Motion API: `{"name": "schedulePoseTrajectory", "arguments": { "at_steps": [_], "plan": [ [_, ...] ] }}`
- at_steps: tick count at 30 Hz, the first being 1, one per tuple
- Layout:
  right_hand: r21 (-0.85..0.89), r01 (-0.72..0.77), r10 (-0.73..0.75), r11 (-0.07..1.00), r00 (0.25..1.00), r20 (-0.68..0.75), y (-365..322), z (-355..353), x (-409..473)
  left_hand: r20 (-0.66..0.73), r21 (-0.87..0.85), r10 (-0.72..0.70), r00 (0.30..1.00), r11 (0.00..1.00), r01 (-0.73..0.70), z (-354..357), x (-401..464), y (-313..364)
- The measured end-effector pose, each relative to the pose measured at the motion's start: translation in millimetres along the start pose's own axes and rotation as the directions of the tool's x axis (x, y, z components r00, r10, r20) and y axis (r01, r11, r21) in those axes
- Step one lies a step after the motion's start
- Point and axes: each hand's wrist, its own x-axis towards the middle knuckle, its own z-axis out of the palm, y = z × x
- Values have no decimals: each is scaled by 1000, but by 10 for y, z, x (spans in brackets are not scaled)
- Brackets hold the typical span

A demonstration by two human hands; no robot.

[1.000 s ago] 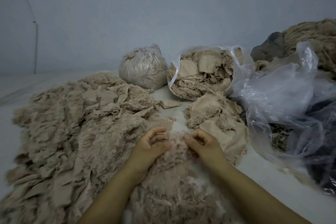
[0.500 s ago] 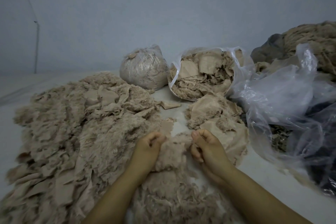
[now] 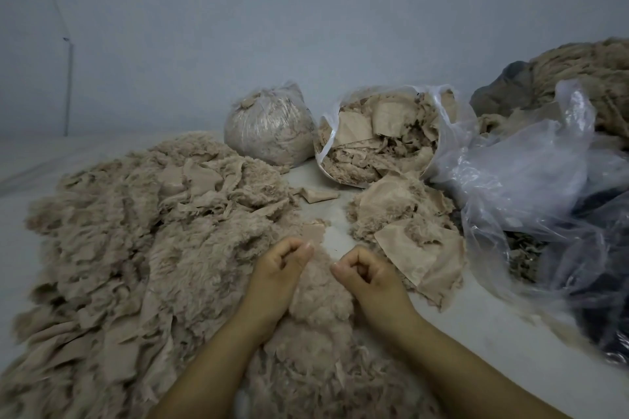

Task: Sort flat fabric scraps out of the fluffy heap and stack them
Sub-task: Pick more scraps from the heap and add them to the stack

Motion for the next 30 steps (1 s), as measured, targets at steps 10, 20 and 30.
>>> {"name": "schedulePoseTrajectory", "arguments": {
  "at_steps": [10, 20, 30],
  "plan": [
    [283, -178, 183, 943, 983, 7, -78, 12, 3, -11, 389, 187, 982, 906, -168, -5, 18, -74],
    [264, -56, 150, 963, 925, -350, -19, -264, 150, -12, 103, -50, 999, 993, 51, 21, -13, 2],
    [-341, 258, -195, 904, 959, 208, 32, 18, -47, -127, -559, -405, 905, 783, 273, 40, 44, 57]
  ]
}}
